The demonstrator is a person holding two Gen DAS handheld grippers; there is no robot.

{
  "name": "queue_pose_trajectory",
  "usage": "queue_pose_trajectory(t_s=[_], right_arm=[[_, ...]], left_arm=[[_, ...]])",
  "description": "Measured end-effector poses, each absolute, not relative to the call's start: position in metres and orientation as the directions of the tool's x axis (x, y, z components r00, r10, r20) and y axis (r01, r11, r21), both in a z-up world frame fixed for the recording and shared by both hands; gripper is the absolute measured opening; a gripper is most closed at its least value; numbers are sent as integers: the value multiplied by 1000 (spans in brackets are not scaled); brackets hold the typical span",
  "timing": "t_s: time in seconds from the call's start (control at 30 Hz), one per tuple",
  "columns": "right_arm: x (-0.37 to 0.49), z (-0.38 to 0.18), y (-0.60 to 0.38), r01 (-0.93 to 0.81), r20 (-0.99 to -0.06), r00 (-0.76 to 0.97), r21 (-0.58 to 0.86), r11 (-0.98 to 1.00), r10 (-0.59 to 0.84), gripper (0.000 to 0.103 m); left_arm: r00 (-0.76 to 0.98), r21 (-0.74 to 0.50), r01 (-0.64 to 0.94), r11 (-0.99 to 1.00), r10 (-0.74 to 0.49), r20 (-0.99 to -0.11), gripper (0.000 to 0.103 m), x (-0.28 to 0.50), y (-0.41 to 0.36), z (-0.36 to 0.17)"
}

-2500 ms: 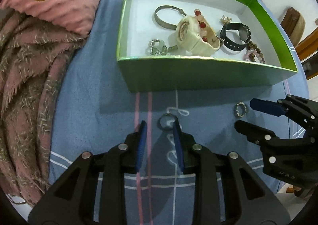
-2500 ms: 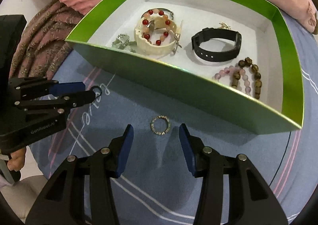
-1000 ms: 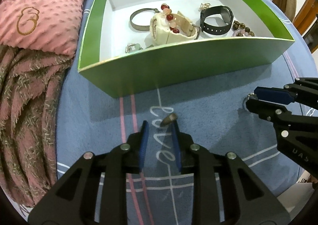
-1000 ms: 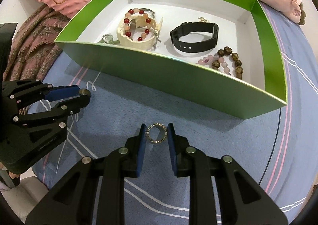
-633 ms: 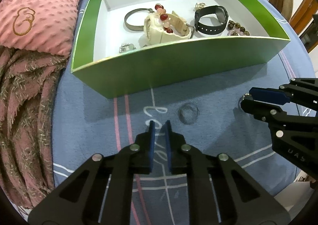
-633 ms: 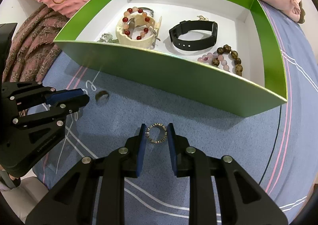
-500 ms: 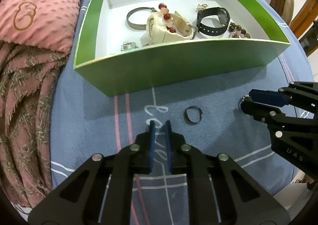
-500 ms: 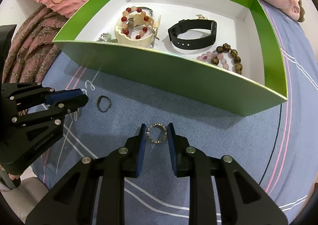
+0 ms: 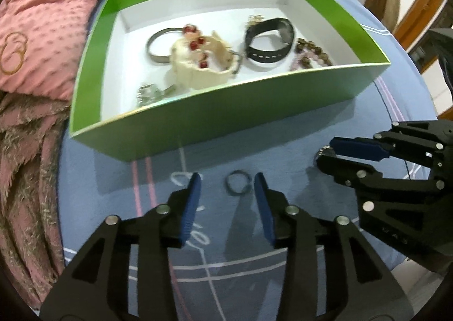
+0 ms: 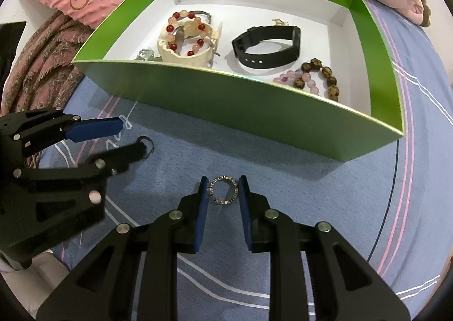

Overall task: Organize jewelry
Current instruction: 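Grasp the engraved silver ring with the right tool while the left grasps the small ring, then carry both rings into the green box and open both tools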

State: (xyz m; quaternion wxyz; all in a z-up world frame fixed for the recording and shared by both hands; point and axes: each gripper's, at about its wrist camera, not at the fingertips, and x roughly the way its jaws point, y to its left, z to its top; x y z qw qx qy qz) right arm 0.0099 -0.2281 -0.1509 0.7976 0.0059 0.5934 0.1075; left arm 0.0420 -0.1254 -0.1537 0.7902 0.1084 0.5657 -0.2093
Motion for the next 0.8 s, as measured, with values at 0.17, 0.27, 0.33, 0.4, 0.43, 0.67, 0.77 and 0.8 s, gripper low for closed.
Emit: queue_pose_trajectory(t_s=[0.17,0.27,0.33,0.4,0.43,0.67,0.77,0.8], right_arm=[[9,-153,-231,-144,-946,270,146,979,181,23],[10,-154,-230,-142,-946,269,149,979,183,23],[10,-155,-230,-142,-946,268,150,978,184,23],[10,-155,-230,-141,-945,269,150,979,184,23],[10,-155,-229,-141,-945,269,151,979,184,23],[10,-155,-228,-144,-945,271,151,978,185,23],[10,-154,-228,-142,-944,274,152,978,186,23],[10,-153,-228,-141,-943,275,152,978,186,23]], left_arm=[[250,-63,470,880,-201,-947,41,41,-129,-161],[255,-55,477,877,-198,-947,41,40,-130,-161],[270,-28,480,877,-178,-946,30,40,-131,-162],[274,-21,479,877,-172,-946,21,42,-132,-162],[269,-31,476,879,-179,-946,19,42,-130,-162],[254,-81,448,890,-214,-943,19,43,-118,-159],[259,-98,433,896,-228,-938,19,39,-110,-153],[262,-100,429,898,-230,-937,19,41,-108,-152]])
